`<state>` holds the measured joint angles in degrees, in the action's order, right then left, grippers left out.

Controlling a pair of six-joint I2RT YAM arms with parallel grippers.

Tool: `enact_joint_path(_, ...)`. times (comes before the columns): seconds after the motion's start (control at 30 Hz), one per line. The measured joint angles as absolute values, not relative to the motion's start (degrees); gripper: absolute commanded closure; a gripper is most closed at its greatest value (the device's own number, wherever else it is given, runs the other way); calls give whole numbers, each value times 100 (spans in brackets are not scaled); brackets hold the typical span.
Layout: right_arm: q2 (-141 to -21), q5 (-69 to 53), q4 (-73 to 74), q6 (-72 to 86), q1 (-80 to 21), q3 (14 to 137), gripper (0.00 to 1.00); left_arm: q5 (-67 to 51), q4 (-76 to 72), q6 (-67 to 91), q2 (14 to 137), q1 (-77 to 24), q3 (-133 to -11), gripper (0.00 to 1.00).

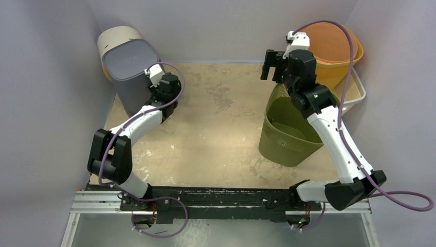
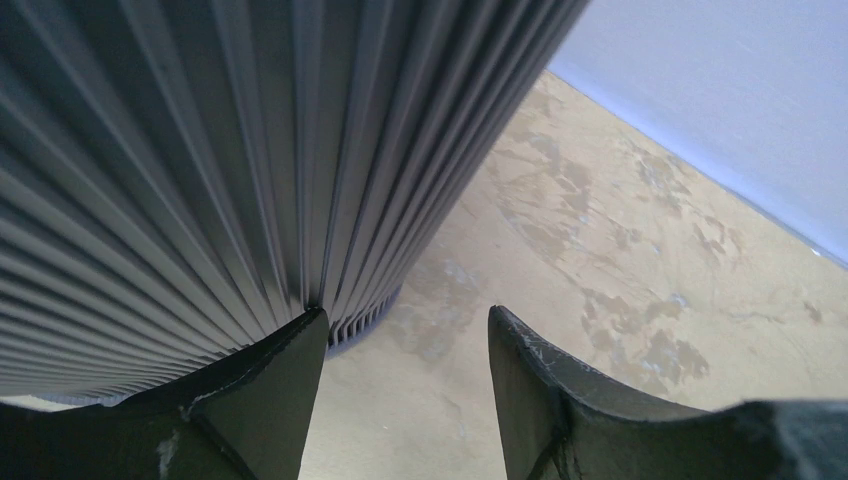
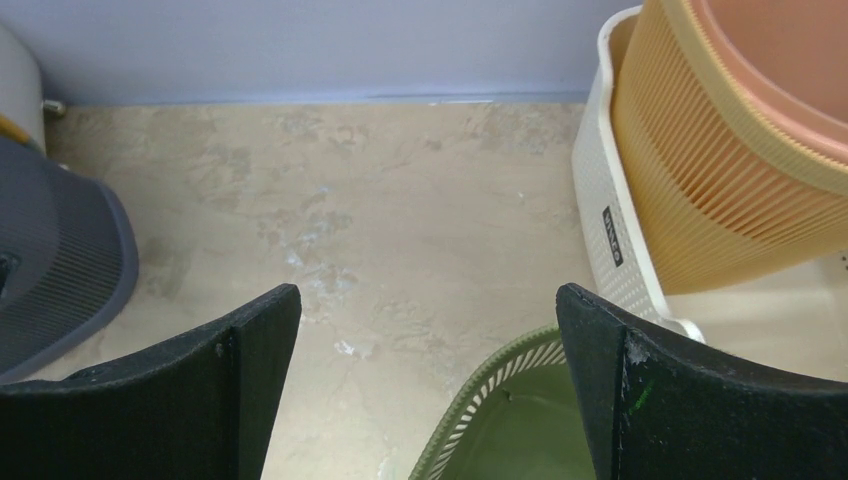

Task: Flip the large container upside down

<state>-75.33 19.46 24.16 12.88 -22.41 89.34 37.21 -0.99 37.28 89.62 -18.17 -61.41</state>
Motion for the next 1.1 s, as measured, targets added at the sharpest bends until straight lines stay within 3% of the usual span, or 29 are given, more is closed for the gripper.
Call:
enact_joint_path(0.57,-7404,1186,2545,1369,-2241,8670,0,4244,598,3658,7896,-1063,-5059,41)
enact_joint_path(0.77,-7511,1094,2875,1293,-2241,8816,0,3861,1083,3647,7579,-1035,-5050,36)
enact_joint_path(1.1,-7531,1138,3638,1354,-2300,8875,6,3437,1855,3627,7203,-2287,-6595,34)
